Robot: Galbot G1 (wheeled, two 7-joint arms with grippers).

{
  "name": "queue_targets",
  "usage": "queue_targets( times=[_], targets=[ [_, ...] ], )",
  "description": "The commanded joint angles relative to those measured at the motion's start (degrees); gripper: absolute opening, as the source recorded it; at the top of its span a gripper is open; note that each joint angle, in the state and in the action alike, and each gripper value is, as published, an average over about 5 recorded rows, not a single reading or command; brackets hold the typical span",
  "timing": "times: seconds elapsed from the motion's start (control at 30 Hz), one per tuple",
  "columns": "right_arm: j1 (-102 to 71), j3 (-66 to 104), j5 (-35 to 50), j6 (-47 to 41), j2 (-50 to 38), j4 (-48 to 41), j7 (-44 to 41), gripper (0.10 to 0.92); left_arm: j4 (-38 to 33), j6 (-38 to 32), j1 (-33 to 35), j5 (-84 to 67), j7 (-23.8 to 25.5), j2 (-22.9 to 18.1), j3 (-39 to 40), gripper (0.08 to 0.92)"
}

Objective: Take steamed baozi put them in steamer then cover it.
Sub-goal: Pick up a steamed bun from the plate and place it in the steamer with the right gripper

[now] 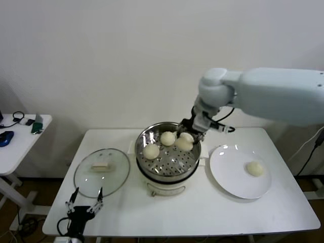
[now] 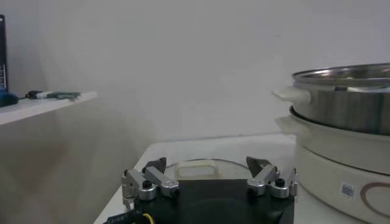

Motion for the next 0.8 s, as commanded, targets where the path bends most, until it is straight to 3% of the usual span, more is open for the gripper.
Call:
queue_targets(
  times=[0.03, 0.67, 0.8],
  targets=[
    [-12.4, 1.4, -11.7, 2.4, 5.8, -1.7, 3.9, 0.645, 0.6, -0.2, 0.0, -0.1, -0.1, 0.1, -0.3, 0.823],
    [-17.9, 5.1, -12.8, 3.9, 9.3, -10.6, 6.0, 0.656, 0.7, -0.1, -0.1, 0.3, -0.1, -0.2, -0.2, 0.823],
    [-15.1, 5.3, -9.2, 5.0, 8.5, -10.6, 4.6, 0.710, 0.7, 0.0, -0.1, 0.3, -0.1, -0.2, -0.2, 0.823]
  ],
)
